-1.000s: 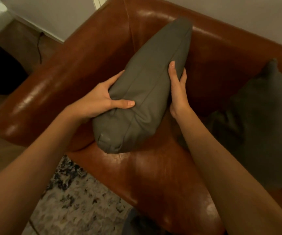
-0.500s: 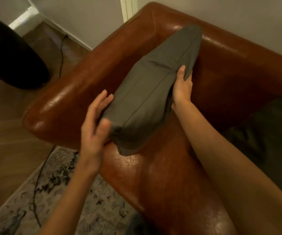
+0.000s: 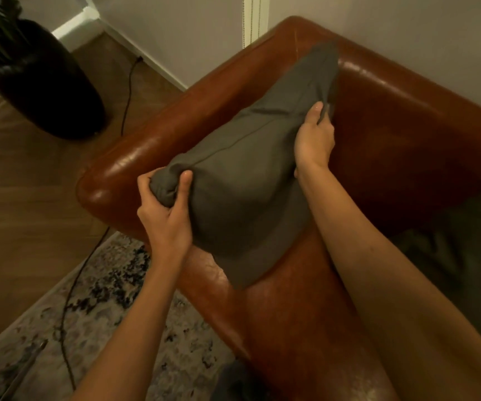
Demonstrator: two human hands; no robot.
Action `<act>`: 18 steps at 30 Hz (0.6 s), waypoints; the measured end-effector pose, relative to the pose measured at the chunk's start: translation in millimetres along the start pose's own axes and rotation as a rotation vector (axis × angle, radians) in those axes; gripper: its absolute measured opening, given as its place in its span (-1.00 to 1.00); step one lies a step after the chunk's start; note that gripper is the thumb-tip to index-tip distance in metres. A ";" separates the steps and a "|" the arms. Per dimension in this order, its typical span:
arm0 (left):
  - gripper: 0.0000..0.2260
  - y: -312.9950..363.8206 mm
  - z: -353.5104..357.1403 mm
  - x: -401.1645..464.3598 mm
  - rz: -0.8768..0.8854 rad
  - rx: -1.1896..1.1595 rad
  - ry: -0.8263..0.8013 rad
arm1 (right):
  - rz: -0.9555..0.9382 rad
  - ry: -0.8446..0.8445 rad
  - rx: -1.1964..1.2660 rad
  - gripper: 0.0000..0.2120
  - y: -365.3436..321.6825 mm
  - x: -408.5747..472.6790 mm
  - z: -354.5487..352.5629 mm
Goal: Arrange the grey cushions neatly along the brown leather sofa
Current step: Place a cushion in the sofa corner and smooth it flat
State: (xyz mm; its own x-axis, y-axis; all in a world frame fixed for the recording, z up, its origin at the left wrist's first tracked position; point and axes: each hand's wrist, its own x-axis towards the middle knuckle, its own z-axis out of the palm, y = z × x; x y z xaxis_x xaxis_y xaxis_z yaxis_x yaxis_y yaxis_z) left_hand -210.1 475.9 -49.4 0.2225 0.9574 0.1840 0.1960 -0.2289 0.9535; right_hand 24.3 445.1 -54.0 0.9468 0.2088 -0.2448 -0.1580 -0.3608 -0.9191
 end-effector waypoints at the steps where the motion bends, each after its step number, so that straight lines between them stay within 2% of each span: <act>1: -0.65 -7.1 -2.9 1.8 -0.044 -0.003 -0.009 | 0.002 -0.047 -0.038 -0.49 1.4 0.0 2.2; 4: -0.59 -28.4 -10.1 13.5 -0.195 -0.055 -0.010 | -0.008 -0.168 -0.152 -0.44 13.1 15.4 2.4; 7: -0.56 -43.5 -15.1 32.8 -0.296 -0.152 0.051 | -0.019 -0.303 -0.213 -0.30 19.9 43.5 -4.6; 10: -0.64 -54.0 -12.8 39.5 -0.352 -0.224 0.047 | 0.040 -0.428 -0.173 -0.22 17.4 64.1 -1.5; 12: -0.59 -59.5 -8.7 40.9 -0.401 -0.278 0.076 | 0.075 -0.506 -0.099 -0.18 14.7 70.3 7.7; 14: -0.55 -60.9 -5.8 43.6 -0.432 -0.302 0.118 | 0.075 -0.542 -0.076 -0.15 14.8 72.2 17.4; 18: -0.74 -65.0 -5.7 51.3 -0.428 -0.307 0.185 | 0.058 -0.502 0.027 -0.16 27.4 70.1 32.3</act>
State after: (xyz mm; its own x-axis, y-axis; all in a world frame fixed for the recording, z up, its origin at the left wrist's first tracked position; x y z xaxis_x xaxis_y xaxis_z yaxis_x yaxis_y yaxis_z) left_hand -216.8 540.9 -100.5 0.0073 0.9749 -0.2227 -0.0617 0.2227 0.9729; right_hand 77.4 479.2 -106.3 0.6857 0.6031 -0.4074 -0.2196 -0.3622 -0.9058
